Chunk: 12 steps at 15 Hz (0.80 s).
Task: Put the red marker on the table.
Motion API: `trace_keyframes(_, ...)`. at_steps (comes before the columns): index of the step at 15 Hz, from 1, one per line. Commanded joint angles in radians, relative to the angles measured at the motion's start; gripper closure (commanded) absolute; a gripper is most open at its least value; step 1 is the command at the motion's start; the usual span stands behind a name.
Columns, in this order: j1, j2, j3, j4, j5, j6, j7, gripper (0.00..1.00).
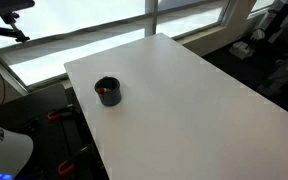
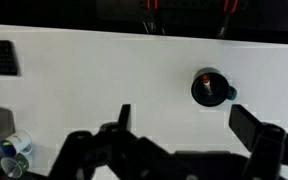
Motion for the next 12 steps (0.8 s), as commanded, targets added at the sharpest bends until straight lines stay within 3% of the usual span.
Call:
trace_keyframes(1,0.025,0.005,-0.015,0.003,-0.012,-0.004,0.016,0.0)
trace_keyframes(5,0.025,0.043,-0.021,0.008,-0.026,0.029,0.005,0.0)
trace_keyframes(12,0.026,0.205,-0.098,0.017,-0.018,0.133,-0.063,0.0)
